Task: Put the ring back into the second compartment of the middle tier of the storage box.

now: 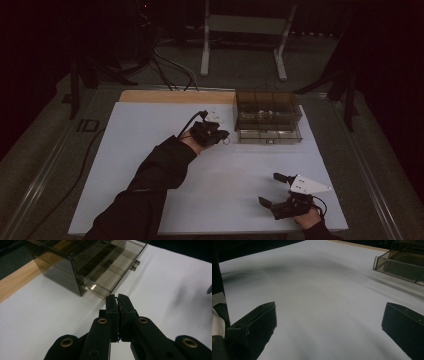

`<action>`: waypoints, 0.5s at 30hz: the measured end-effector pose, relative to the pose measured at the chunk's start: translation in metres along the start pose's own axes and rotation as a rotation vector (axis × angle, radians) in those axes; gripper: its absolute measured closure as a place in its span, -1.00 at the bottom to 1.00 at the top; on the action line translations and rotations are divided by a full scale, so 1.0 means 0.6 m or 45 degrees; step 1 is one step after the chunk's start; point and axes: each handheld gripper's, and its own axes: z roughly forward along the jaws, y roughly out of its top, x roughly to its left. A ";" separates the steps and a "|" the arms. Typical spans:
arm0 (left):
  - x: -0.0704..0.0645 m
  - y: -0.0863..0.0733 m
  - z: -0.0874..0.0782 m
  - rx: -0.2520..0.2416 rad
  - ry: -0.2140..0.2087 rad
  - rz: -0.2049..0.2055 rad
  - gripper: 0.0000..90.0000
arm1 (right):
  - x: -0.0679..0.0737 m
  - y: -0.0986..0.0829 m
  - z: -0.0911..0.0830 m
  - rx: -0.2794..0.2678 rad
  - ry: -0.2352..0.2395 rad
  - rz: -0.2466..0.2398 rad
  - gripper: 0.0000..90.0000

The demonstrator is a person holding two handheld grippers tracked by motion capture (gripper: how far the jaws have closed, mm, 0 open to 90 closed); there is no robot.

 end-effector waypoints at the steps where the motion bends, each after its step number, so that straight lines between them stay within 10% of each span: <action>1: 0.000 0.002 0.001 -0.004 0.001 0.006 1.00 | 0.000 0.000 0.000 0.000 0.001 0.001 -1.00; 15: -0.007 0.033 0.018 -0.032 -0.047 0.005 1.00 | -0.002 0.000 -0.002 -0.005 -0.004 0.003 -1.00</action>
